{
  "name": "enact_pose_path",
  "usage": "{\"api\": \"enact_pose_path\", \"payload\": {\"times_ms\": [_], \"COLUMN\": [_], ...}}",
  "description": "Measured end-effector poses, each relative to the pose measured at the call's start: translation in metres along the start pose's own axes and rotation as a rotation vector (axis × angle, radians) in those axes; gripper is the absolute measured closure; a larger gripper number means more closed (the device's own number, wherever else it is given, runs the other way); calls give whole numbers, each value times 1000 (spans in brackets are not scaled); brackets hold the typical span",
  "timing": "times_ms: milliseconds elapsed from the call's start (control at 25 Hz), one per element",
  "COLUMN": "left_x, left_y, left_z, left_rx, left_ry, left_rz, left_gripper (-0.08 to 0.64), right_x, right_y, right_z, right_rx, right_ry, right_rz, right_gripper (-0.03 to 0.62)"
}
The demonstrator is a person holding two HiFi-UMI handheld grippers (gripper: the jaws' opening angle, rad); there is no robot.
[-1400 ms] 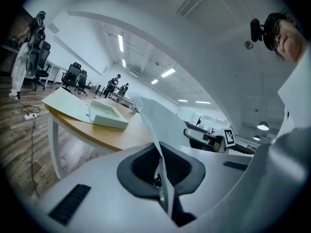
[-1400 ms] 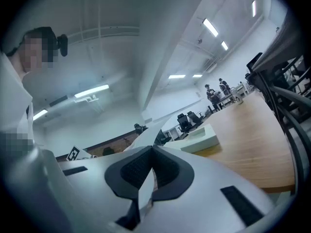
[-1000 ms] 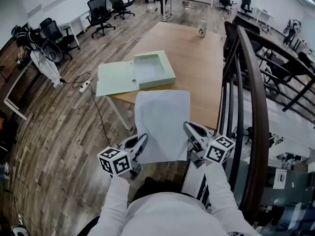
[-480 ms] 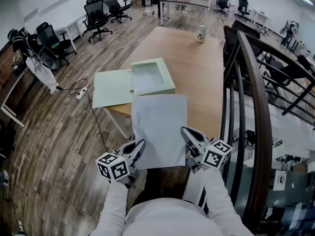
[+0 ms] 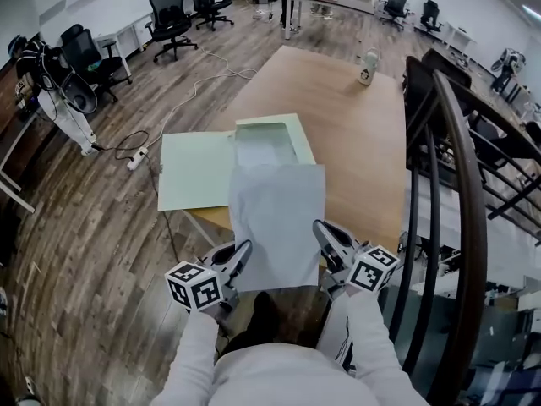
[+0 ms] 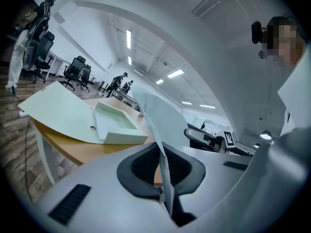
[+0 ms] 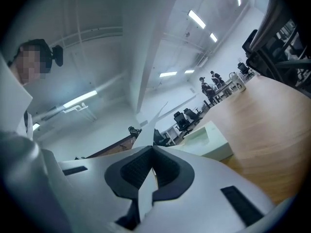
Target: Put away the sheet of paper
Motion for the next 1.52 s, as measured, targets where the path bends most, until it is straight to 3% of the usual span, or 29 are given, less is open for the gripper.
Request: {"api": "enact_pose_path", "payload": {"times_ms": [440,960,1520], "left_x": [44,81,110], "left_y": [-53,-94,-139], "left_z": [-75,-115,-161], "left_rx": [-20,-51,24], "left_ry": [17,1,-12], "left_rz": [-13,7,36], "left_gripper": [543,543,543], "right_x": [2,21,31], "right_y": [-91,-152,-226], "right_z": [50,77,123], "right_rx": [-34,-32,32], "right_ry": [-19,21,4], "right_rz": [-9,-34,-91], "right_gripper": [565,565,565]}}
Point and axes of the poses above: the fingertips, and each gripper's own axes: y backward along the fingers, z to its right, x out of its top, the point moved 3 cm from there along y, backward along the fingers, and after that the axes turned 12 degrees about z, right-handed, at the moved point
